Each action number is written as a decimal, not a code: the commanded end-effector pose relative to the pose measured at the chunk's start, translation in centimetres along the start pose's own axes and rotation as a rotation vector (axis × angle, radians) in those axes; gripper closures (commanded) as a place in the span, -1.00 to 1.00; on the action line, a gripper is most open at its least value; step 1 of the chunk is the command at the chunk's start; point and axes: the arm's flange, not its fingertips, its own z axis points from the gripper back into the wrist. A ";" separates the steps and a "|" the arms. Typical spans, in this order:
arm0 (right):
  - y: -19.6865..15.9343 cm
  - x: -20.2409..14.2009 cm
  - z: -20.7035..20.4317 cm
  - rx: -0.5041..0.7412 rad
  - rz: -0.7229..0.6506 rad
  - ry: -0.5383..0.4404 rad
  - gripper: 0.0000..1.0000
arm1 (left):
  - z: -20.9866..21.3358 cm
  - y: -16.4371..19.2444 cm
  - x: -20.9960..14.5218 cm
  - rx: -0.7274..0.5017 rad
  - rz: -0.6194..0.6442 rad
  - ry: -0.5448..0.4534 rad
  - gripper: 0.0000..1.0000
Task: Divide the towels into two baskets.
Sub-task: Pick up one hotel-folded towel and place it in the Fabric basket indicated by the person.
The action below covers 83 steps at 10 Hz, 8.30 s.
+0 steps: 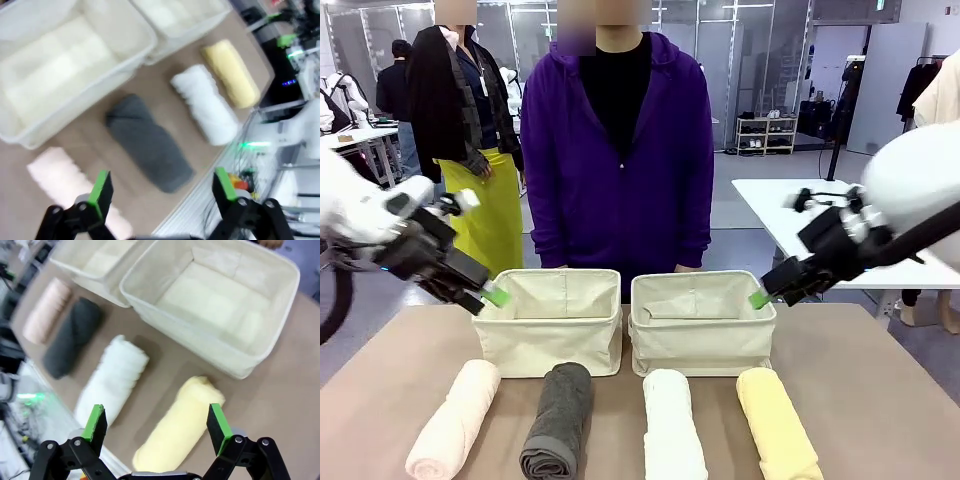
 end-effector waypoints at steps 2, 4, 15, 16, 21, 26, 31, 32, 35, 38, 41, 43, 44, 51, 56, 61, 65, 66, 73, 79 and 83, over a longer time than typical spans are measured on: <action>-6.4 -4.2 5.2 0.386 -0.220 -0.103 -1.00 | 6.3 5.5 -4.6 -0.276 0.143 -0.148 -1.00; -11.5 -8.8 10.0 0.538 -0.371 -0.267 -1.00 | 10.0 8.3 -8.9 -0.348 0.219 -0.308 -1.00; -21.3 -22.2 21.8 0.445 -0.700 -0.603 -1.00 | 22.6 12.9 -21.2 -0.210 0.374 -0.717 -1.00; -21.3 -22.2 21.8 0.445 -0.700 -0.603 -1.00 | 22.6 12.9 -21.2 -0.210 0.374 -0.717 -1.00; -21.3 -22.2 21.8 0.445 -0.700 -0.603 -1.00 | 22.6 12.9 -21.2 -0.210 0.374 -0.717 -1.00; -21.3 -22.2 21.8 0.445 -0.700 -0.603 -1.00 | 22.6 12.9 -21.2 -0.210 0.374 -0.717 -1.00; -21.3 -22.2 21.8 0.445 -0.700 -0.603 -1.00 | 22.6 12.9 -21.2 -0.210 0.374 -0.717 -1.00; -21.3 -22.3 21.6 0.440 -0.716 -0.590 -1.00 | 22.6 12.9 -21.2 -0.210 0.374 -0.717 -1.00; -16.8 -15.6 16.7 0.327 -0.658 -0.297 -1.00 | 22.6 12.9 -21.2 -0.210 0.374 -0.717 -1.00; -12.8 -10.0 9.8 0.211 -0.661 -0.055 -1.00 | 22.6 12.9 -21.2 -0.210 0.374 -0.717 -1.00; -9.0 -8.2 2.1 0.103 -0.653 0.083 -1.00 | 22.6 12.9 -21.2 -0.210 0.374 -0.717 -1.00; -7.3 -7.8 -1.5 0.040 -0.624 0.154 -1.00 | 22.6 12.9 -21.2 -0.210 0.374 -0.717 -1.00; -6.7 -7.8 -2.7 -0.001 -0.617 0.179 -1.00 | 22.6 12.9 -21.2 -0.210 0.374 -0.717 -1.00; -3.6 -8.7 -11.0 -0.194 -0.568 0.296 -1.00 | 22.6 12.9 -21.2 -0.210 0.374 -0.717 -1.00; -2.4 -10.0 -15.0 -0.281 -0.535 0.316 -1.00 | 22.6 12.9 -21.2 -0.210 0.374 -0.717 -1.00; -2.2 -10.5 -15.8 -0.288 -0.517 0.327 -0.20 | 22.6 12.9 -21.2 -0.210 0.374 -0.717 -1.00; -0.5 -9.1 -13.0 -0.285 -0.424 0.346 0.24 | 22.6 12.9 -21.2 -0.210 0.374 -0.717 -1.00; 1.1 -7.4 -10.8 -0.281 -0.326 0.356 0.24 | 22.6 12.9 -21.2 -0.210 0.374 -0.717 -1.00; 7.9 -2.4 -6.2 -0.291 0.001 0.383 0.24 | 22.6 12.9 -21.2 -0.210 0.374 -0.717 -1.00; 9.2 2.9 -4.3 -0.392 0.581 0.410 0.24 | 22.6 12.9 -21.2 -0.210 0.374 -0.717 -1.00; 8.8 15.4 -9.1 -0.357 1.145 0.445 0.24 | 22.6 12.9 -21.2 -0.210 0.374 -0.717 -1.00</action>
